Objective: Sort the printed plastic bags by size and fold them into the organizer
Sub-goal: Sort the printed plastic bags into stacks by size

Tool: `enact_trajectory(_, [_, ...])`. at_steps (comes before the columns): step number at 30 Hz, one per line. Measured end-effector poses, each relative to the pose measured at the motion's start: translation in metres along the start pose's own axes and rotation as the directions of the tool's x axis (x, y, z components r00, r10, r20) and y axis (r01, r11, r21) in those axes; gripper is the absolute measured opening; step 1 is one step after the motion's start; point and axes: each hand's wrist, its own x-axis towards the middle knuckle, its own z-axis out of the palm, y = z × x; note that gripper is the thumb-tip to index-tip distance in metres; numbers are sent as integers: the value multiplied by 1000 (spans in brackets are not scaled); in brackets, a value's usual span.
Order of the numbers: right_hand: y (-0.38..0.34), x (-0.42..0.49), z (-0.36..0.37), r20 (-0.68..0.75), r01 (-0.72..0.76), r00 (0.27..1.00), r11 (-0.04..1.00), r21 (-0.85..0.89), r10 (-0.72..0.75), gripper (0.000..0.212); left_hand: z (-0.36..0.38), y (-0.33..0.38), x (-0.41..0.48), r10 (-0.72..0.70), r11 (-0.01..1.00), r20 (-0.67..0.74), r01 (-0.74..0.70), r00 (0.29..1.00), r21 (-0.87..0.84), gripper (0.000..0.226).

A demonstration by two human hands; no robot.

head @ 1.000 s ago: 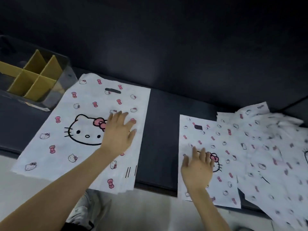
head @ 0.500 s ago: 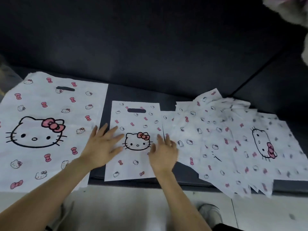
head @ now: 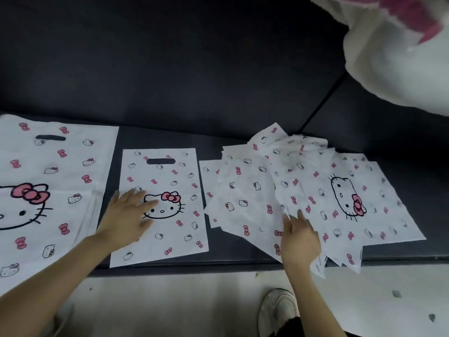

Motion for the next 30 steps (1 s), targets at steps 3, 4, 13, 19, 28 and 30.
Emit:
enact_trajectory(3, [-54,-10,-22,-114,187,978,973,133,-172,35,-26,43,6,-281,787,-45,203,959,-582,31])
enact_trajectory(4, [-71,-19,-26,-90,268,962,955,126,-258,28,-36,56,9,-349,576,150,338,925,-744,31])
enact_trajectory(13, [-91,-71,-11,730,25,657,973,229,-188,41,-30,75,9,-341,167,625,700,702,-694,27])
enact_trajectory(19, [0,-19,15,347,44,937,972,-232,40,66,-17,75,12,-585,383,203,488,785,-784,37])
enact_trajectory(28, [23,-24,45,337,19,939,971,-236,63,74,-18,24,23,-691,603,-62,528,720,-598,45])
enact_trajectory(30, [25,-21,43,336,32,940,967,-254,57,49,-15,21,26,-706,617,-99,540,702,-572,45])
